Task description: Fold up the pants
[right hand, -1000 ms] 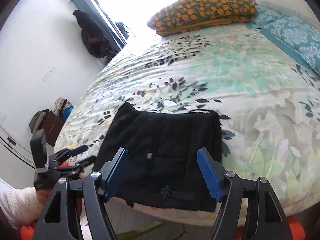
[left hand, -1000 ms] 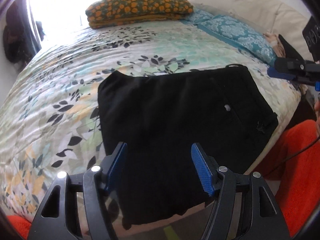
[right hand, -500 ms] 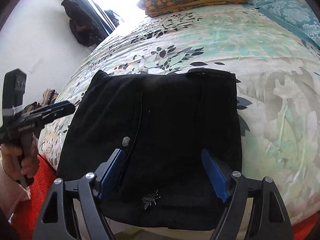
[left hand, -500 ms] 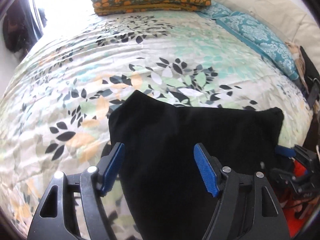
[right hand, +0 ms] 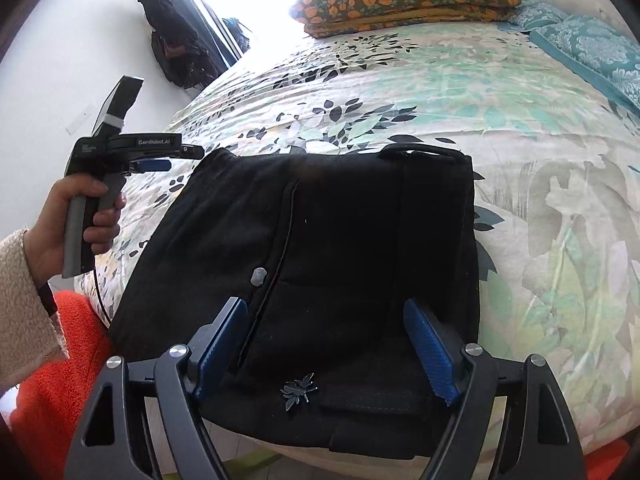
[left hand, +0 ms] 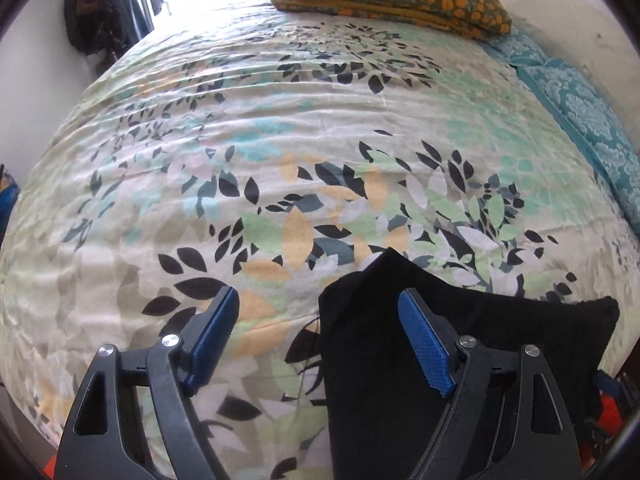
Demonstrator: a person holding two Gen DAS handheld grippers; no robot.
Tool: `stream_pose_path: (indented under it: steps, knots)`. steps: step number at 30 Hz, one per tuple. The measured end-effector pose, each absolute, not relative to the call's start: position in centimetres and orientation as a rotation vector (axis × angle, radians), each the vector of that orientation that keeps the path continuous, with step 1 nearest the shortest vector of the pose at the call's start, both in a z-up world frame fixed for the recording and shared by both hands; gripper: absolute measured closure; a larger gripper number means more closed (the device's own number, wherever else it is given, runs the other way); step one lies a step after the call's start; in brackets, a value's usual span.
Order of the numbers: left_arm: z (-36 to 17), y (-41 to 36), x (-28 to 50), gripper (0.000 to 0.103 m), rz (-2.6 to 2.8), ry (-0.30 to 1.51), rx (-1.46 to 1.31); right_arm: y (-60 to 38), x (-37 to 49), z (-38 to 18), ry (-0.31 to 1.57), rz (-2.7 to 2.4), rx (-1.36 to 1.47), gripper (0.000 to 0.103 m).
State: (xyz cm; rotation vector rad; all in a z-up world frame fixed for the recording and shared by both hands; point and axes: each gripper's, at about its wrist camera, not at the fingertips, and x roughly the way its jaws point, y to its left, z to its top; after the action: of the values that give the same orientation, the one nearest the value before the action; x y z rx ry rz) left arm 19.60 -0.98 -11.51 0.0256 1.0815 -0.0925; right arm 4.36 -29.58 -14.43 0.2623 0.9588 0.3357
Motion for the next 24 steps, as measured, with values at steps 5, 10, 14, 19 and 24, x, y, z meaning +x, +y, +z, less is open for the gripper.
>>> stream_pose_path:
  steps: [5, 10, 14, 19, 24]
  knots:
    - [-9.7, -3.7, 10.1, 0.019, -0.291, 1.057, 0.061, -27.8, 0.8, -10.2, 0.845, 0.384, 0.162, 0.023]
    - [-13.8, -6.9, 5.1, 0.019, -0.312, 1.124, 0.152, -25.3, -0.6, -13.4, 1.006, 0.403, 0.138, 0.023]
    - [-15.3, -6.4, 4.6, 0.018, -0.231, 1.112, 0.117, -25.5, -0.5, -14.8, 1.043, 0.409, 0.162, 0.023]
    - [-15.0, -6.7, 4.4, 0.018, -0.226, 1.106, 0.157, -24.9, -0.8, -15.2, 1.043, 0.403, 0.109, 0.022]
    - [-15.1, -6.7, 4.3, 0.018, -0.222, 1.103, 0.159, -24.5, -0.8, -15.2, 1.043, 0.396, 0.081, 0.019]
